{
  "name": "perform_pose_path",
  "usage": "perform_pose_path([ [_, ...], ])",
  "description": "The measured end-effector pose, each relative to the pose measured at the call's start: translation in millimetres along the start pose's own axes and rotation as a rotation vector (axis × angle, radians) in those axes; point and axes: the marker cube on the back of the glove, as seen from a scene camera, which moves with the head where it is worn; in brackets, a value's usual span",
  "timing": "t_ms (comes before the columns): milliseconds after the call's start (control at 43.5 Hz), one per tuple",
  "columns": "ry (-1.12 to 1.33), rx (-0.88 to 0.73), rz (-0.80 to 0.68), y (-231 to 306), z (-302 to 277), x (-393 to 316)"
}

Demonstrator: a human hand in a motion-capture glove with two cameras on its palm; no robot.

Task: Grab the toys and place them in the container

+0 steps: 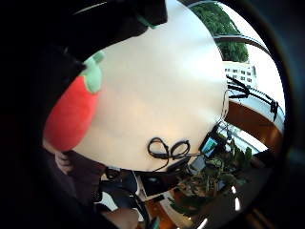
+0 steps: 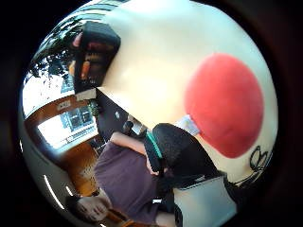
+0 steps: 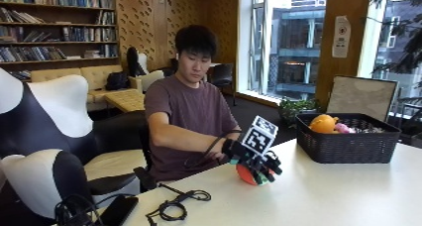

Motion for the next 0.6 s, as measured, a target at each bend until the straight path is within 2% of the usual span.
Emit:
perform_pose_path([
  [69,-0.036,-0.007,-0.053,-5,26,3],
  [138,-0.049,0.067,-0.093,-6,36,6],
  [299,0.016,0.241,-0.085,-11,42,-14],
  [437,-0.048,0.397,-0.116,-18,30,-11],
  [597,-0.166,0.393,-0.127,-23,-1,-2],
])
